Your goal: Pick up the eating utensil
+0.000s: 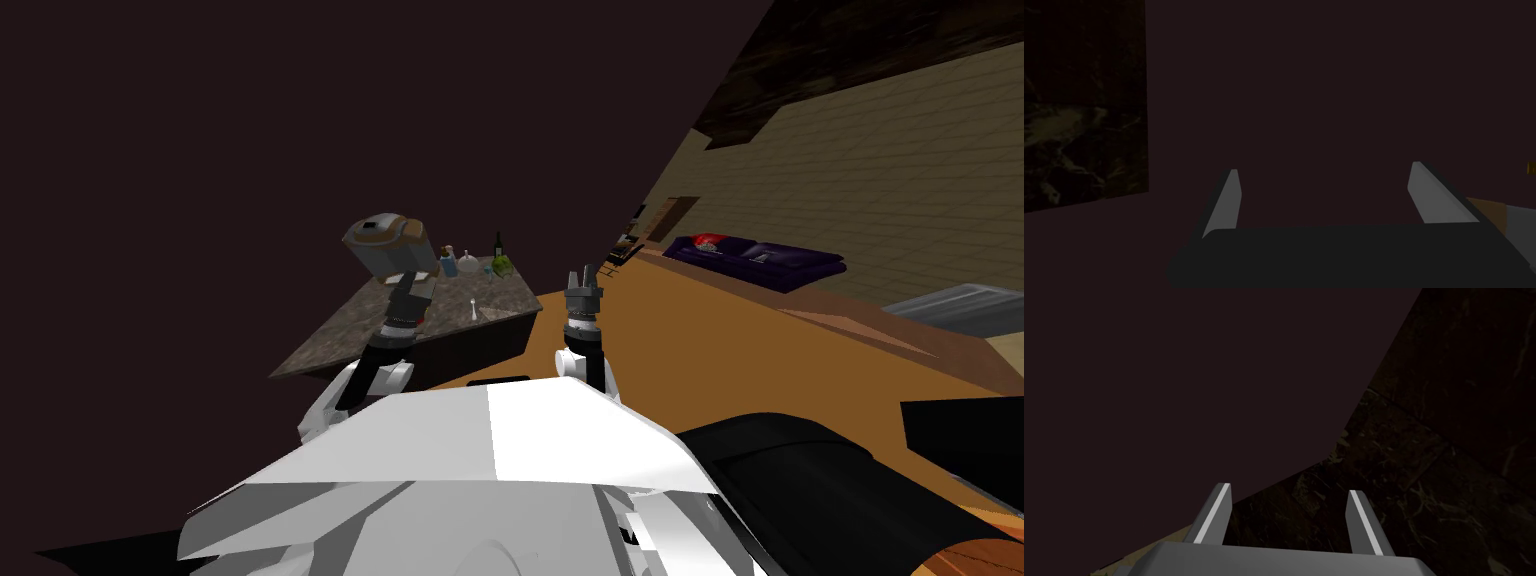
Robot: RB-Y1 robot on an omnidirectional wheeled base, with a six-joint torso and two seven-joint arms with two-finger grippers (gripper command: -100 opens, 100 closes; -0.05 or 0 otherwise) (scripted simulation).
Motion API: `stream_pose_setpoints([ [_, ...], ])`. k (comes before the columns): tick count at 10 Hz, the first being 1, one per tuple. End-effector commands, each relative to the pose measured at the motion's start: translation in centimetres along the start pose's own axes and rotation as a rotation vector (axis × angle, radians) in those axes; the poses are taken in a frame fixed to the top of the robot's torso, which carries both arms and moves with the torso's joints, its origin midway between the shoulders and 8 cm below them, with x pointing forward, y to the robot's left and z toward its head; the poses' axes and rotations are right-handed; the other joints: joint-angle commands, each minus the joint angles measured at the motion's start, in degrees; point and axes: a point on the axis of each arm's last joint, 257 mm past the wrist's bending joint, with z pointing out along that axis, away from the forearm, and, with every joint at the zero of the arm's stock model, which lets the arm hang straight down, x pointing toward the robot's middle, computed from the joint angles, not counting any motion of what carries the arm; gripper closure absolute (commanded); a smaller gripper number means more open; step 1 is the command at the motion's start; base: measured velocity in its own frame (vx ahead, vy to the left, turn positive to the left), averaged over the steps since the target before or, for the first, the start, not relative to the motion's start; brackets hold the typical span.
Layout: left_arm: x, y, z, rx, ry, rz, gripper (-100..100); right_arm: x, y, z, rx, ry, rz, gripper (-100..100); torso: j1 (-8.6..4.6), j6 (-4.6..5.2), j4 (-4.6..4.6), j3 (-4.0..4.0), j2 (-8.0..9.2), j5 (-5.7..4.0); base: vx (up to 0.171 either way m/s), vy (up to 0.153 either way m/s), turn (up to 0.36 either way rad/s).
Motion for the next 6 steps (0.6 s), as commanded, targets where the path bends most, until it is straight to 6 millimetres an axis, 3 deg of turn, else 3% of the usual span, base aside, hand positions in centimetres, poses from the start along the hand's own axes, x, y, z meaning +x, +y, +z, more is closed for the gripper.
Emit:
stream_pose_setpoints([
  [1,0.2,0.7,0.2,-0.02,0.023,0.01,-100,0.0,0.0,0.0,0.0,0.0,0.0,0,0.0,0.0,0.0,0.0,0.0,0.0,0.024,0.036,-0.03],
  [6,0.7,5.1,0.2,-0.143,0.149,0.08,-100,0.0,0.0,0.0,0.0,0.0,0.0,0,-0.02,-0.02,0.0,0.0,0.01,0.0,0.027,0.039,-0.061],
])
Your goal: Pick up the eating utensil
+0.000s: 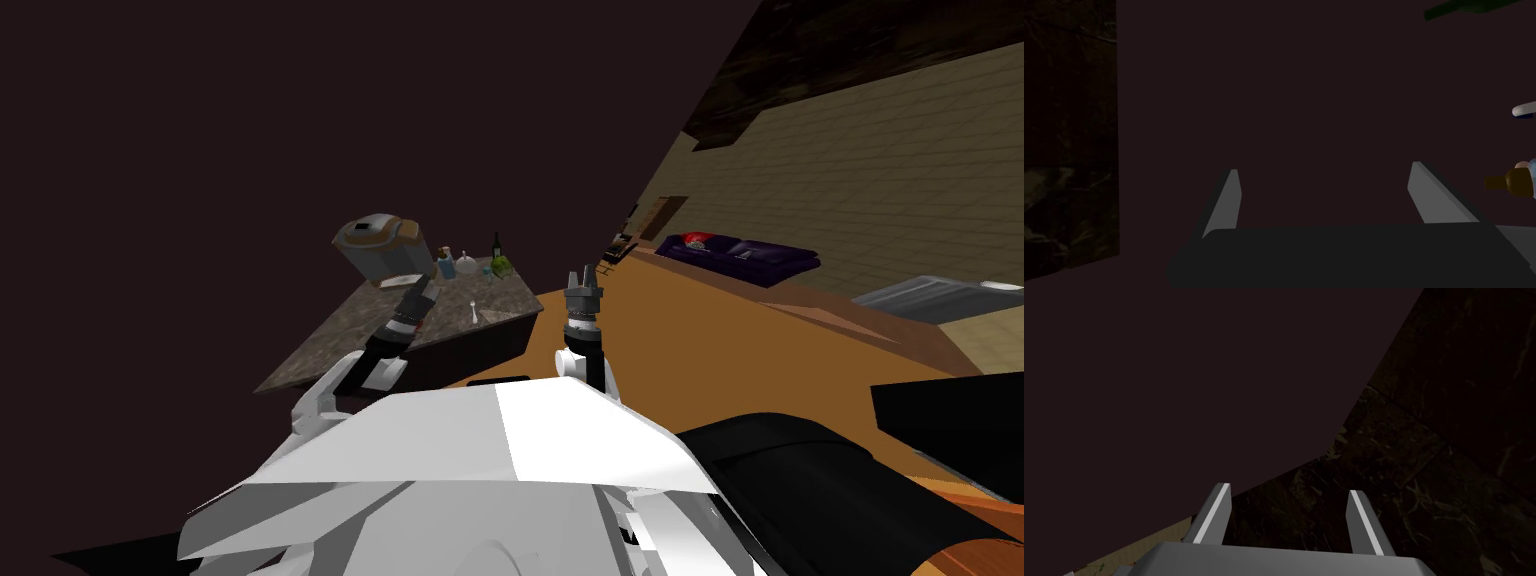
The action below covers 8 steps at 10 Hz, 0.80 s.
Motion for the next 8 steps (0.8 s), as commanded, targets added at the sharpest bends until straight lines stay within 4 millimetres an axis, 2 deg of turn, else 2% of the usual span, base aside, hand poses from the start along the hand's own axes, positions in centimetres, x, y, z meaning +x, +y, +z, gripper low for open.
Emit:
stream_pose_setpoints([
  [1,0.2,1.8,0.2,-0.052,0.039,0.025,-100,0.0,0.0,0.0,0.0,0.0,0.0,0,0.0,0.0,0.0,0.0,0.0,0.0,0.026,0.035,-0.106],
  [2,0.2,3.1,0.1,-0.09,0.062,0.041,-100,0.0,0.0,0.0,0.0,0.0,0.0,0,0.02,0.01,0.0,-0.01,-0.02,0.0,0.024,0.031,-0.12],
  [3,0.2,3.1,0.0,-0.094,0.074,0.053,-100,0.0,0.0,0.0,0.0,0.0,0.0,0,0.0,0.01,0.0,-0.01,-0.01,0.0,0.013,0.016,-0.045],
  [5,0.0,6.0,-0.5,-0.178,0.116,0.087,-100,0.0,0.0,0.0,0.0,0.0,0.0,0,-0.11,0.0,0.01,0.02,0.04,-0.02,0.009,-0.003,-0.117],
  [6,-0.1,6.1,-0.6,-0.182,0.127,0.099,-100,0.0,0.0,0.0,0.0,0.0,0.0,0,-0.15,0.01,0.01,0.02,0.04,-0.03,0.006,-0.007,-0.053],
  [8,-0.6,9.4,-1.8,-0.281,0.166,0.136,-100,0.0,0.0,0.0,0.0,0.0,0.0,0,-0.18,0.0,0.02,0.04,0.07,-0.04,0.003,-0.021,-0.141],
])
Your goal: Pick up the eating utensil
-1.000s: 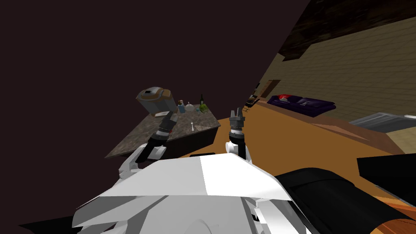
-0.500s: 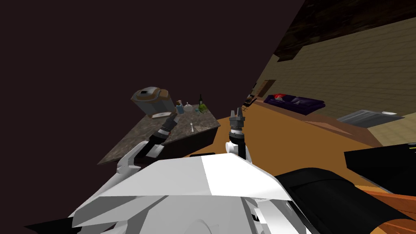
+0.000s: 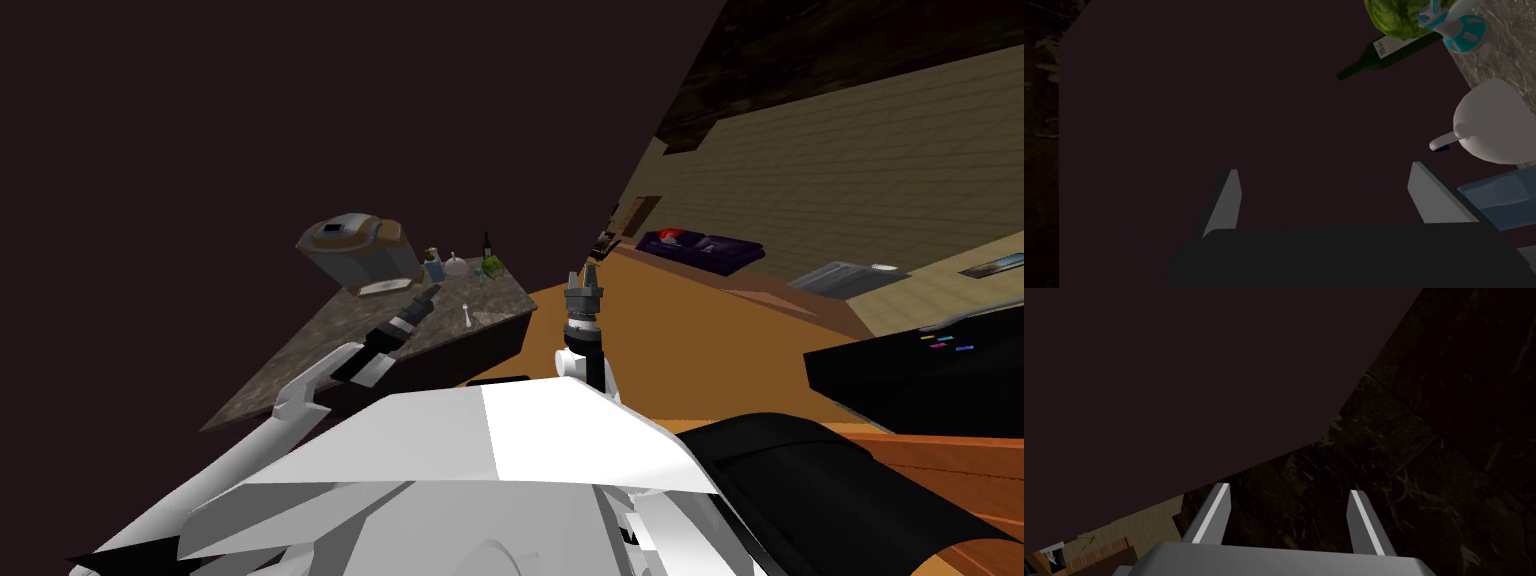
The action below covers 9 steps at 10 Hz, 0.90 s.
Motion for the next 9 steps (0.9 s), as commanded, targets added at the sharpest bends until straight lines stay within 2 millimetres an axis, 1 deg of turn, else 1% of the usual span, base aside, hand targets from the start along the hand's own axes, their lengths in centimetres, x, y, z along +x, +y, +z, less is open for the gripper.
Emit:
stream_pose_setpoints([
  [1,-0.2,1.5,-0.3,-0.038,0.019,0.022,-100,0.0,0.0,0.0,0.0,0.0,0.0,0,0.0,0.0,0.0,0.0,0.0,0.0,0.001,-0.028,-0.054],
  [3,-0.4,5.4,-1.4,-0.151,0.057,0.059,-100,0.0,0.0,0.0,0.0,0.0,0.0,0,-0.06,-0.01,0.0,0.01,0.01,-0.01,-0.004,-0.057,-0.166],
  [4,-0.6,5.5,-1.5,-0.156,0.063,0.07,-100,0.0,0.0,0.0,0.0,0.0,0.0,0,-0.15,0.0,0.01,0.02,0.04,-0.03,-0.006,-0.051,-0.063],
  [6,-1.1,9.9,-3.3,-0.283,0.094,0.105,-100,0.0,0.0,0.0,0.0,0.0,0.0,0,-0.14,0.0,0.01,0.02,0.03,-0.03,0.007,-0.072,-0.196],
  [7,-1.3,9.9,-3.4,-0.287,0.101,0.118,-100,0.0,0.0,0.0,0.0,0.0,0.0,0,-0.21,0.0,0.0,-0.01,-0.01,-0.05,0.01,-0.067,-0.069],
  [9,-2.4,14.3,-6.1,-0.423,0.13,0.162,-100,0.0,0.0,0.0,0.0,0.0,0.0,0,-0.18,-0.01,0.01,0.02,0.04,-0.05,-0.006,-0.091,-0.211],
])
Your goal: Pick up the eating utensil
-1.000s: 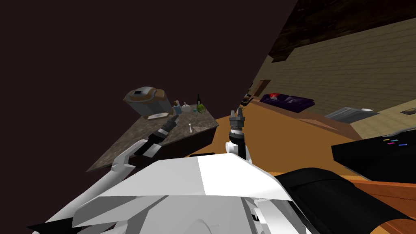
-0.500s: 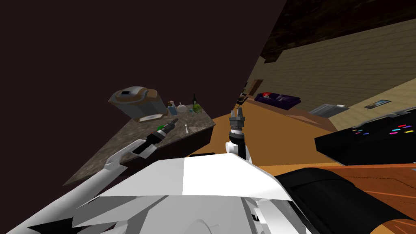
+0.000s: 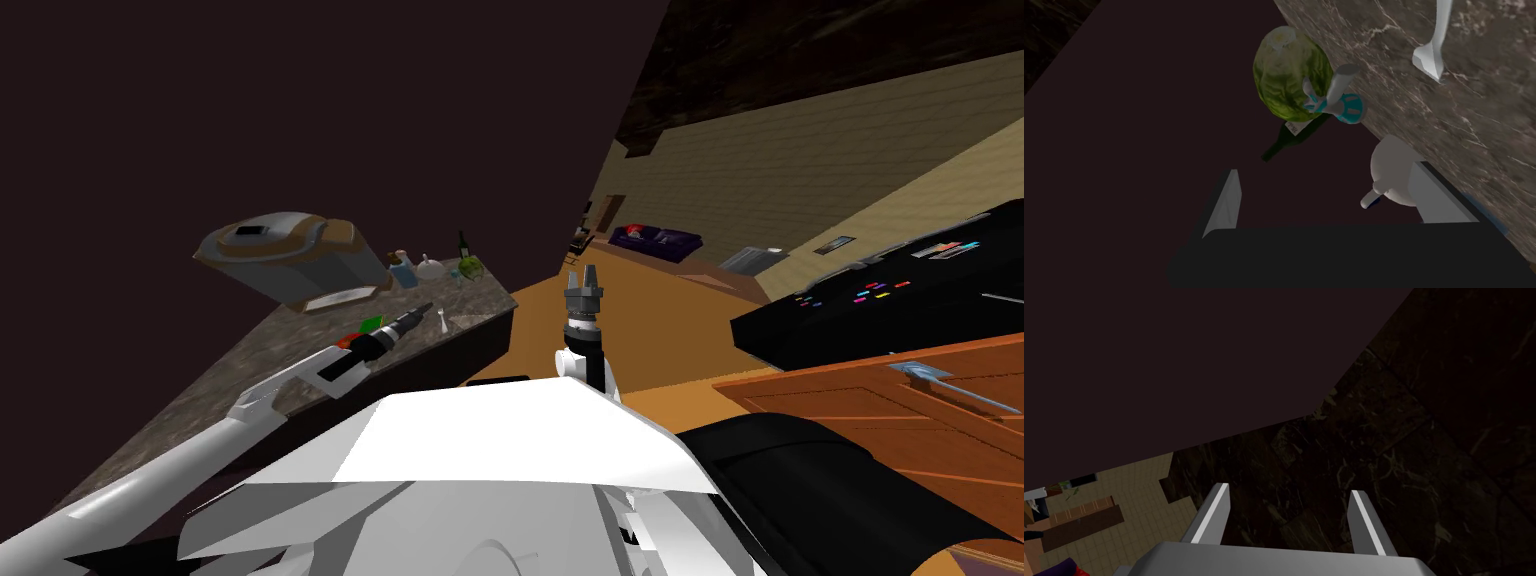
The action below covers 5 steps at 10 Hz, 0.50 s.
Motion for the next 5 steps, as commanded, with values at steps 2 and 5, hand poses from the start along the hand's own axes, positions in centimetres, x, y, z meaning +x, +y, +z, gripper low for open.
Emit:
stream_pose_setpoints([
  [2,-0.7,4.3,-0.9,-0.117,0.024,0.045,-100,0.0,0.0,0.0,0.0,0.0,0.0,0,0.09,-0.04,0.01,0.0,-0.01,0.0,0.004,-0.075,-0.106],
  [5,-1.5,9.3,-3.0,-0.255,0.048,0.093,-100,0.0,0.0,0.0,0.0,0.0,0.0,0,0.01,-0.05,0.0,-0.01,-0.02,-0.01,0.009,-0.106,-0.181],
])
